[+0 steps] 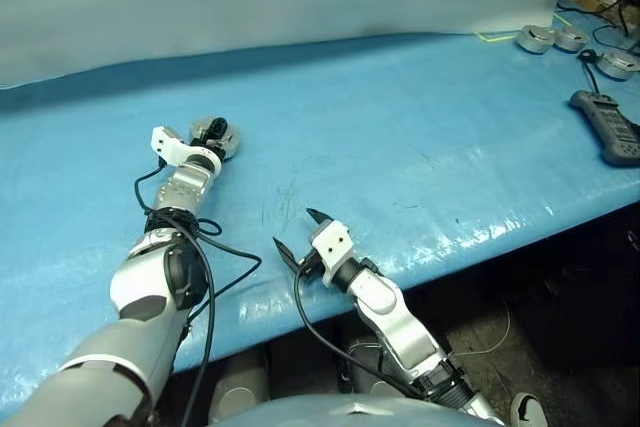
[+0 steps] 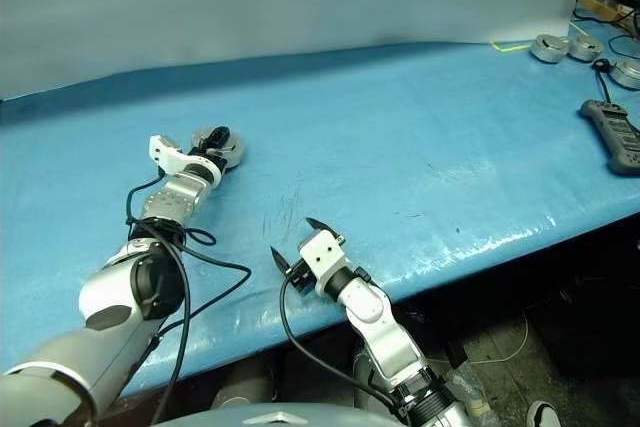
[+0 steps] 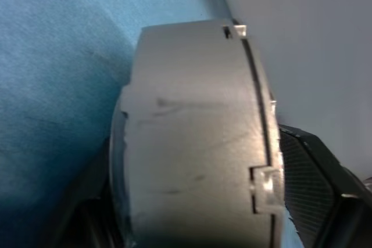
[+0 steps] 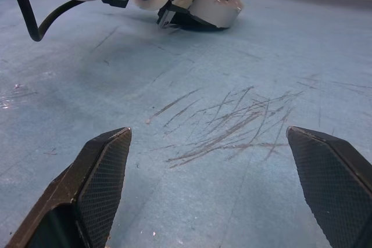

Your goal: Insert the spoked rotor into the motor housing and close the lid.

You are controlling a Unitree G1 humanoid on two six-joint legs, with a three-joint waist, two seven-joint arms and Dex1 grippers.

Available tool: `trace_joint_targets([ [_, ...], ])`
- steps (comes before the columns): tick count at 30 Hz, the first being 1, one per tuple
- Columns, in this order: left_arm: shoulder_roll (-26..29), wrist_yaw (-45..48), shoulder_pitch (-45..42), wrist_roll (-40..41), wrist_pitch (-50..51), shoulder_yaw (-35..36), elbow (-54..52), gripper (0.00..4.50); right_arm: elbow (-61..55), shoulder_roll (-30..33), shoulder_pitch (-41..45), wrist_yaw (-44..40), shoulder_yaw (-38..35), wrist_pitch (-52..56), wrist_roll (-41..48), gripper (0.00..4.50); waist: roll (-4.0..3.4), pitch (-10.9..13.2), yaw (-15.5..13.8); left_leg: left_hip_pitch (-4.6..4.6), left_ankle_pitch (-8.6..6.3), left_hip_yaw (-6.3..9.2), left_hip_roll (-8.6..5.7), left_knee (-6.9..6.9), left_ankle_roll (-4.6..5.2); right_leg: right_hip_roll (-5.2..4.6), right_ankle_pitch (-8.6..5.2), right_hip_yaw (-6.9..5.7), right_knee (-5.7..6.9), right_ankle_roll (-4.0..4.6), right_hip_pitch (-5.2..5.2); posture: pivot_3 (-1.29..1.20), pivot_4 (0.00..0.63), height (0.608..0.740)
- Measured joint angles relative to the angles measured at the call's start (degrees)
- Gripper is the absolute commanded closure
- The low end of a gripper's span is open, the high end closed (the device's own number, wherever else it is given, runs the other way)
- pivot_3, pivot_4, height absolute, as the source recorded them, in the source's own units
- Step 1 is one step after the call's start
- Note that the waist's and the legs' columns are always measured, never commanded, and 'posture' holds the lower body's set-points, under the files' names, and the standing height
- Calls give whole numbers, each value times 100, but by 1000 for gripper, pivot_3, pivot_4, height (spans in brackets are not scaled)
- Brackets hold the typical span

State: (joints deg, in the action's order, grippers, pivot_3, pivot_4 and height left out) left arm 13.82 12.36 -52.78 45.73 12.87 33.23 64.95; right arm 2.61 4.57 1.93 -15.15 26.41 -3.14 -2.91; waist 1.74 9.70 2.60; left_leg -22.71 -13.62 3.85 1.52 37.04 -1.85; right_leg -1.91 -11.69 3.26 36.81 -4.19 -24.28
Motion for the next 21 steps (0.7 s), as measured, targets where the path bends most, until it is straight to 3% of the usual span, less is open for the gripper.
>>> trace_joint_targets([
  [4, 82, -62, 358, -98, 417, -27, -509, 30, 0, -36, -3, -55, -2, 23, -1, 0, -6, -4, 118, 31, 0, -4, 2, -1, 0, 2, 1, 7, 7, -1, 21, 0, 150, 740],
  [7, 158, -66, 964, -193, 1073, -236, -1372, 30, 2, -54, -1, -113, -28, 84, -1, 0, -12, -8, 157, 108, -5, -19, 3, -21, -3, 2, -5, 22, 3, 6, 88, 0, 150, 740],
  [14, 177, -376, 2956, -179, 2584, -685, -4399, 30, 46, -148, 8, -176, -33, 121, -3, 0, -86, -105, 211, 139, -12, -49, 8, -24, -6, 7, -24, 58, 7, 33, 98, 0, 150, 740],
  [17, 274, -402, 3826, -440, 2736, -1093, -5520, 30, 57, -192, 15, -231, -47, 134, 11, 0, -100, -121, 222, 179, -16, -58, 10, -30, -10, 10, -27, 70, 6, 36, 128, 0, 150, 740],
  [21, 310, -101, 4859, -1103, 2147, -1742, -6634, 30, 63, -262, 18, -323, -144, 262, 132, 0, -97, -119, 194, 200, -21, -55, 11, -36, -19, 10, -31, 71, 1, 39, 138, 0, 150, 740],
])
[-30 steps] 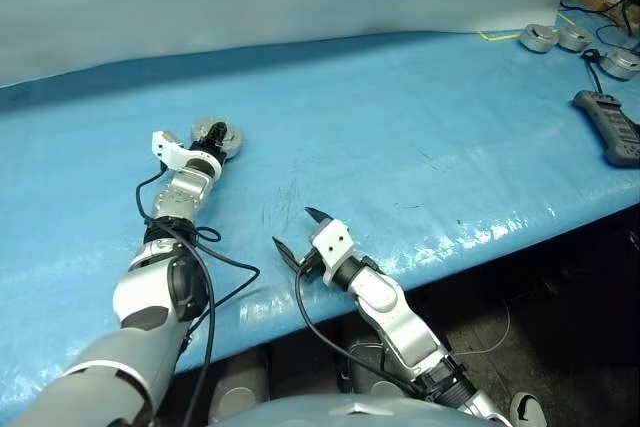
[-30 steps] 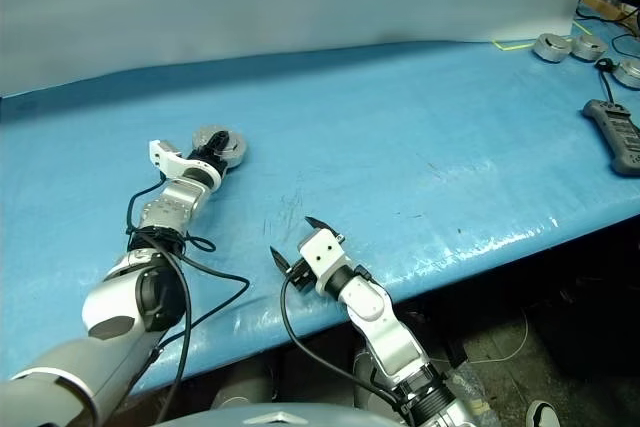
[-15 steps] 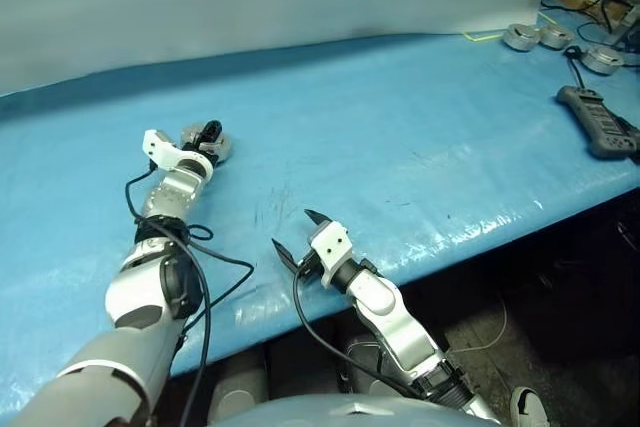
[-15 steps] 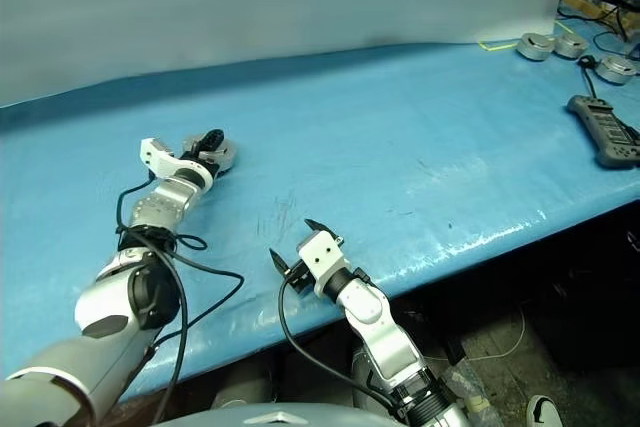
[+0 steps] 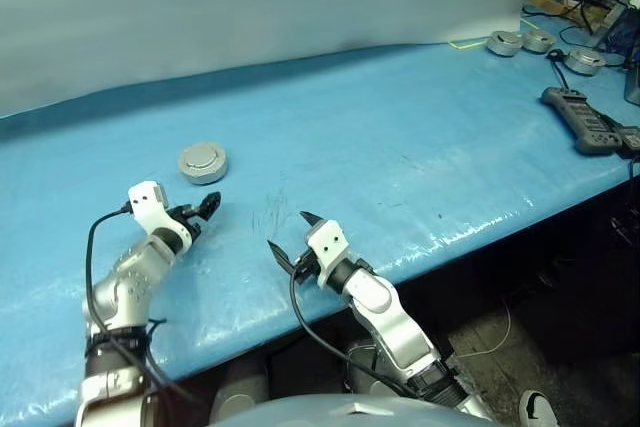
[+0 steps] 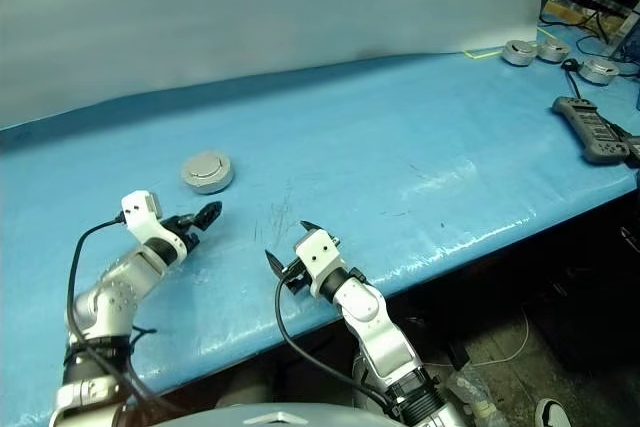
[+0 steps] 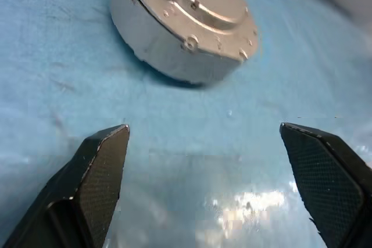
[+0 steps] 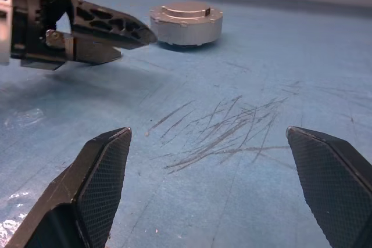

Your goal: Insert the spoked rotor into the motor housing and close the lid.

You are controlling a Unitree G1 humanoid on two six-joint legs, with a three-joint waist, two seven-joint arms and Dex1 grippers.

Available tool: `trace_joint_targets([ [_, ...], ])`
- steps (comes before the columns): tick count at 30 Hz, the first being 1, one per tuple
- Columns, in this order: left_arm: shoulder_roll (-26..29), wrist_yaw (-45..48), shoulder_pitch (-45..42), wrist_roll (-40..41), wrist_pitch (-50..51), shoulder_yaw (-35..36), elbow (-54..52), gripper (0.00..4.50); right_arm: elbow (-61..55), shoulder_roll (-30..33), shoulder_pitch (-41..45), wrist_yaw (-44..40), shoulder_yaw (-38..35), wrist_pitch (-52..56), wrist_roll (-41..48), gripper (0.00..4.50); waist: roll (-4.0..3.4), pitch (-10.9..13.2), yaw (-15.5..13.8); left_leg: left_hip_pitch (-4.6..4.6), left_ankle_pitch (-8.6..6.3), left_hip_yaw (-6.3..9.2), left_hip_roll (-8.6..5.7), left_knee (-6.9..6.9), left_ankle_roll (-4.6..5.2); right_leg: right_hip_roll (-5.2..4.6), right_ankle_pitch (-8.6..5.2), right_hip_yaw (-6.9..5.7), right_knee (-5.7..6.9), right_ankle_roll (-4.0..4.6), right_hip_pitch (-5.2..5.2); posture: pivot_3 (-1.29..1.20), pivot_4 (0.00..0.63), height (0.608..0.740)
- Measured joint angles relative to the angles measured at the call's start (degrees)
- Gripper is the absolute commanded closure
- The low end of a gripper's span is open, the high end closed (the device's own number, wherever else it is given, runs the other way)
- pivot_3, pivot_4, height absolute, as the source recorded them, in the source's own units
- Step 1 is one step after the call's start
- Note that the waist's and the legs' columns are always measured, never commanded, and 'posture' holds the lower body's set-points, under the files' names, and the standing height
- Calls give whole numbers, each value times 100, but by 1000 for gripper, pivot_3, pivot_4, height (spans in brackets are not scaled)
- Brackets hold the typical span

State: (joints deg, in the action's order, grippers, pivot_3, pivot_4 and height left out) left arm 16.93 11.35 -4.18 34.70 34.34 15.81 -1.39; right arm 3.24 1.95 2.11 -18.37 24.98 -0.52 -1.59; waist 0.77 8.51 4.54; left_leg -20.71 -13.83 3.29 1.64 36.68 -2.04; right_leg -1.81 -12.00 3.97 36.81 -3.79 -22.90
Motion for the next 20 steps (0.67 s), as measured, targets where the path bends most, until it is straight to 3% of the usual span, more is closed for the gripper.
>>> trace_joint_targets([
  [6, -159, 282, 764, -1375, -1780, -852, -347, 30, 58, -113, 144, -18, -248, 8, 123, 0, 13, 8, -104, -107, 0, 6, 0, 12, -2, 7, 3, -3, 0, 2, -93, 0, 150, 740],
  [10, -179, 367, 795, -2208, -2942, -1267, -279, 30, 73, -118, 170, 38, -475, -46, 144, 0, 22, 17, -183, -119, -12, 6, 0, 11, 1, 8, 1, -5, -12, 7, -97, 0, 150, 740],
  [14, -352, 400, 671, -2458, -3593, -1366, -98, 30, 79, -170, 171, 213, -701, -92, 153, 0, 22, 18, -210, -120, -17, 4, 1, 12, 7, 8, 0, -4, -19, 6, -96, 0, 150, 740],
  [20, -358, 562, 600, -2654, -3769, -1527, 180, 30, 78, -217, 132, 584, -940, -451, 57, 0, 21, 22, -206, -120, -18, 4, 2, 15, 9, 10, -2, -4, -18, 4, -96, 0, 150, 740],
])
